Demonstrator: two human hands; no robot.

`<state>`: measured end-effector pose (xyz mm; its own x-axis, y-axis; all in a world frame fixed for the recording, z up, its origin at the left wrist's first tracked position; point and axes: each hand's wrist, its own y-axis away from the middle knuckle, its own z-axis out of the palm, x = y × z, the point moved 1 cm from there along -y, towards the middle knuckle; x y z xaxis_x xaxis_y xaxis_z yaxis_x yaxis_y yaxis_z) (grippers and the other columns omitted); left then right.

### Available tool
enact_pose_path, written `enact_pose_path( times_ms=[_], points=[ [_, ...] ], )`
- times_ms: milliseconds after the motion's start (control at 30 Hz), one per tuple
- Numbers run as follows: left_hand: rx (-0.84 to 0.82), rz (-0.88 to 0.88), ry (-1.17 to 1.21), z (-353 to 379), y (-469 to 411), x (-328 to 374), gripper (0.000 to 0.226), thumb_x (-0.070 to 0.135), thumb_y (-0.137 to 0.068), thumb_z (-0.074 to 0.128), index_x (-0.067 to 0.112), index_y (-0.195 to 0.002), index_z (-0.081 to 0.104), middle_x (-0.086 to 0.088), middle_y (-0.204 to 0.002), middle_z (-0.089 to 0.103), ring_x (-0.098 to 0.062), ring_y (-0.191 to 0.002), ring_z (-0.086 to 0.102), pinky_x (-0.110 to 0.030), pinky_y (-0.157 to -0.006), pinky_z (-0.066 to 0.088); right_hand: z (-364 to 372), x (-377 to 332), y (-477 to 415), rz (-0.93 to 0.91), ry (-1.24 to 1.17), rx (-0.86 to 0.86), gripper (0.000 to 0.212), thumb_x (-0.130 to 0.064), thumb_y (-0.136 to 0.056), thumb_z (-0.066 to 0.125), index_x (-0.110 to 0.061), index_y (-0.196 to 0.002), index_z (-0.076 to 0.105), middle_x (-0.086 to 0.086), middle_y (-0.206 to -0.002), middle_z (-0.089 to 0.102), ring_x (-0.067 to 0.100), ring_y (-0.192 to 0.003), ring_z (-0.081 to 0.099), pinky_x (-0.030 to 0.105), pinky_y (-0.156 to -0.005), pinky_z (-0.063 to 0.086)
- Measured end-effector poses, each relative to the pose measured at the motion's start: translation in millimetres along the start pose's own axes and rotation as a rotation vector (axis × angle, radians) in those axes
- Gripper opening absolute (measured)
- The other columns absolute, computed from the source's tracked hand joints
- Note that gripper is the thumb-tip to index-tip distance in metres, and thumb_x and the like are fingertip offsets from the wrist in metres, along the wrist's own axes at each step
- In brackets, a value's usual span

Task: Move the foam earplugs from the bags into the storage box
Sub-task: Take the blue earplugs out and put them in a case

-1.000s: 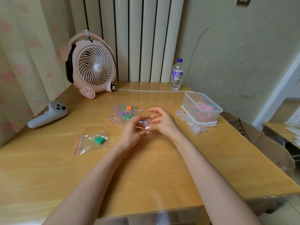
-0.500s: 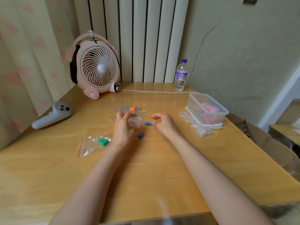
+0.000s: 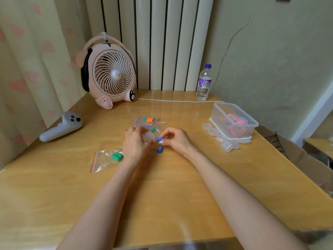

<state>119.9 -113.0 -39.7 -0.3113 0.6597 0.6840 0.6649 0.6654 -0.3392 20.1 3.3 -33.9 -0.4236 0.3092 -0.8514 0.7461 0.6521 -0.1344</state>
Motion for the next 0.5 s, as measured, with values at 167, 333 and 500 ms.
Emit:
enact_pose_path(
  times_ms=[167, 333, 500],
  points=[
    [-0.007, -0.034, 0.008, -1, -1, 0, 0.038, 0.035, -0.074, 0.073, 0.016, -0.104, 0.060, -0.006, -0.110, 0.064, -0.029, -0.102, 0.059, -0.036, -0.077, 0.049, 1, 0, 13, -0.039, -0.022, -0.089, 0.028, 0.002, -0.070, 0.075, -0.021, -0.070, 0.059, -0.006, -0.074, 0.062, 0.006, -0.069, 0.055, 0.018, -0.069, 0.046],
    [0.049, -0.037, 0.115, -6, 1, 7, 0.034, 0.030, -0.070, 0.080, 0.008, -0.092, 0.066, -0.009, -0.092, 0.072, -0.029, -0.092, 0.064, -0.027, -0.068, 0.043, -2, -1, 21, -0.067, 0.033, -0.123, 0.032, 0.002, -0.069, 0.076, -0.025, -0.067, 0.058, -0.008, -0.074, 0.061, 0.005, -0.069, 0.053, 0.017, -0.069, 0.044],
    [0.029, 0.008, 0.135, -7, 2, 7, 0.044, 0.031, -0.064, 0.085, 0.003, -0.092, 0.067, -0.011, -0.090, 0.071, -0.028, -0.087, 0.065, -0.030, -0.073, 0.045, -13, 2, 26, -0.013, -0.070, 0.049, 0.025, 0.001, -0.073, 0.073, -0.020, -0.072, 0.058, 0.005, -0.072, 0.064, 0.018, -0.066, 0.060, 0.034, -0.066, 0.050]
  ],
)
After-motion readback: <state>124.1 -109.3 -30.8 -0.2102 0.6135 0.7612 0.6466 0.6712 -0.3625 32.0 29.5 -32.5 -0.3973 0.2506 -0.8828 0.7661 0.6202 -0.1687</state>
